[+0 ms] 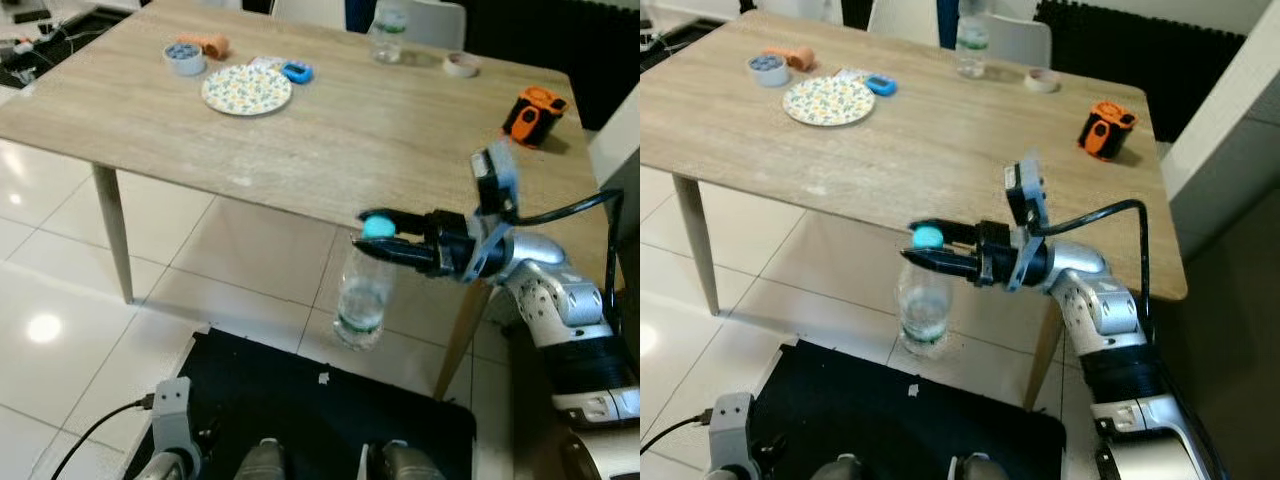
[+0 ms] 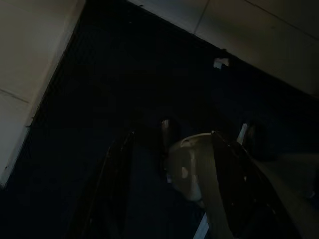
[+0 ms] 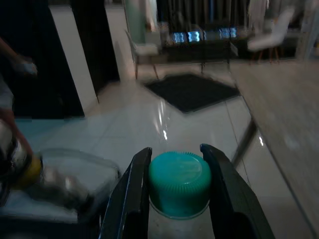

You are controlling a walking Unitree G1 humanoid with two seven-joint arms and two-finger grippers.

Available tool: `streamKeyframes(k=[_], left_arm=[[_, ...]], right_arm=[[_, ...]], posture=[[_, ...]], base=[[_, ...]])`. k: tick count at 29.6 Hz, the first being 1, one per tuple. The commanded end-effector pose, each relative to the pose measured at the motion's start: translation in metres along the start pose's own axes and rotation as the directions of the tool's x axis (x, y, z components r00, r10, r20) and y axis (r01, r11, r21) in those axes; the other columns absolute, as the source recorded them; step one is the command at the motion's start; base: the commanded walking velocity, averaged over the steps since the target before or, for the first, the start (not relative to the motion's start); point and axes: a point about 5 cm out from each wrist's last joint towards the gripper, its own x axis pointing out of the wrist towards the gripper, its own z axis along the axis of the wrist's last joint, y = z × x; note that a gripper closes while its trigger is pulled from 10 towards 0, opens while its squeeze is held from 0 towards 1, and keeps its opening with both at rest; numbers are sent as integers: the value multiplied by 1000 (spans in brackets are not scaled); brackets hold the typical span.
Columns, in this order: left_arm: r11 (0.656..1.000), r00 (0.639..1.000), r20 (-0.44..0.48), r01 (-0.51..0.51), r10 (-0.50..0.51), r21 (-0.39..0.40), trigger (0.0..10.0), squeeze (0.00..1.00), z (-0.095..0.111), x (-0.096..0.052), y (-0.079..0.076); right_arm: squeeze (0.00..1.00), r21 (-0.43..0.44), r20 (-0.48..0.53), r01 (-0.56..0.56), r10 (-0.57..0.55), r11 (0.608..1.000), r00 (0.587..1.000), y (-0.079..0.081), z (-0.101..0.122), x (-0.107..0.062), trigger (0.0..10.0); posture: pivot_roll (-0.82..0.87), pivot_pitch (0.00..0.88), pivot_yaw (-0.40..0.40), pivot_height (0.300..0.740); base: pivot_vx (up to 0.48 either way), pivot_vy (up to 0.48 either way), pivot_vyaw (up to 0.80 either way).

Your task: Restocking fridge

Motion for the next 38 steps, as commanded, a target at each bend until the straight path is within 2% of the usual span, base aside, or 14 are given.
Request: streamKeyframes(k=[1,13,17,18,22,23,24,26,27,30,31,32,34,38], left_arm=[[1000,999,-36,-28,28,-5,10000,0,-8,-4,9],[999,998,-53,-44,44,10,10000,0,-9,-5,13],[999,996,-84,-32,34,21,10000,0,-18,-7,9],[999,995,-98,-25,27,24,10000,0,-21,-8,8],[999,993,-121,-8,12,32,10000,0,-28,-9,4],[999,992,-127,-5,9,33,10000,0,-29,-9,3],[999,992,-127,-5,9,33,10000,0,-29,-9,3],[999,991,-135,2,3,37,10000,0,-32,-9,0],[999,991,-135,2,3,37,10000,0,-32,-9,0],[999,988,-154,24,-17,47,10000,0,-37,-10,-5],[999,988,-154,24,-17,47,10000,0,-37,-10,-5],[999,987,-159,27,-19,48,10000,0,-38,-10,-5],[999,987,-159,27,-19,48,10000,0,-38,-10,-5],[998,983,-184,31,-21,48,10000,0,-44,-11,-9]], right_arm=[[0,-8,-81,19,-20,1000,997,2,-11,-6,0],[0,24,-434,315,-275,949,858,11,-83,-65,0],[0,61,-529,503,-399,862,749,20,-124,-94,0],[0,84,-550,558,-428,826,717,26,-137,-101,3333],[0,170,-563,664,-481,728,672,40,-160,-113,4902],[0,188,-576,702,-502,687,645,44,-167,-117,10000],[0,188,-576,702,-502,687,645,44,-167,-117,10000],[0,194,-621,790,-550,582,558,56,-185,-127,10000],[0,194,-621,790,-550,582,558,56,-185,-127,10000],[0,158,-704,920,-612,359,360,79,-209,-147,10000],[0,158,-704,920,-612,359,360,79,-209,-147,10000],[0,131,-734,946,-613,297,294,88,-216,-153,10000],[0,131,-734,946,-613,297,294,88,-216,-153,10000],[0,55,-833,998,-553,-33,28,133,-240,-180,10000]], posture=[[40,75,-48,740],[30,67,-42,740],[28,69,-41,740],[28,69,-41,740],[28,69,-41,740],[26,65,-37,740],[26,65,-37,740],[27,64,-36,740],[27,64,-36,740],[22,62,-31,740],[22,62,-31,740],[22,62,-31,740],[22,62,-31,740],[16,53,-31,740]], base=[[0,0,0],[0,0,0],[0,0,0],[0,0,0],[0,0,0],[0,0,0],[0,0,0],[0,0,0],[0,0,0],[0,0,0],[0,0,0],[0,0,0],[0,0,0],[0,0,-683]])
